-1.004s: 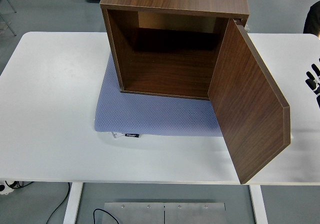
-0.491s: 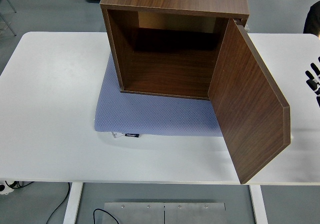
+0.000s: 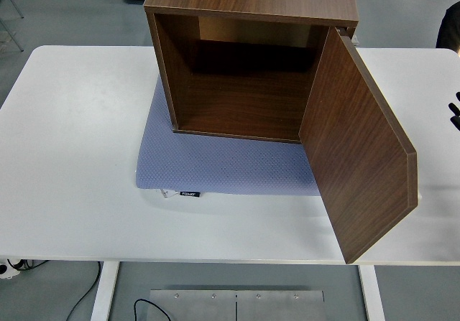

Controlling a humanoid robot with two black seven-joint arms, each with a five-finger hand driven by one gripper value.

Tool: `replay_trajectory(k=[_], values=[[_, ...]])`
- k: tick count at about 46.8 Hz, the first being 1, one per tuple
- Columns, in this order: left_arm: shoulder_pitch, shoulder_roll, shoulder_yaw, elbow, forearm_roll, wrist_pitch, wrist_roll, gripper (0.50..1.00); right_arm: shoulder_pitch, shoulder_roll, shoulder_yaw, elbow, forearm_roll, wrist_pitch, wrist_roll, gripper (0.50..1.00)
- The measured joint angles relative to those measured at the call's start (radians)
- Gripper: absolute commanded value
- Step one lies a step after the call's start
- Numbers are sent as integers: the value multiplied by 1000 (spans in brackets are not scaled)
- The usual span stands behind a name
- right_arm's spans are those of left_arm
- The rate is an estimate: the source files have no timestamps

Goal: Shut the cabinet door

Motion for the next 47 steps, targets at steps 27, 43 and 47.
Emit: replay_trajectory(k=[27, 43, 47], values=[[0, 0, 0, 0, 0, 0, 0, 1000, -10, -24, -6, -3, 0, 128, -38, 1000], [0, 0, 0, 0, 0, 0, 0, 1000, -32, -53, -13, 2, -4, 229, -85, 1000], [0, 0, 0, 0, 0, 0, 0, 1000, -40, -61, -14, 2, -9, 242, -99, 1000]])
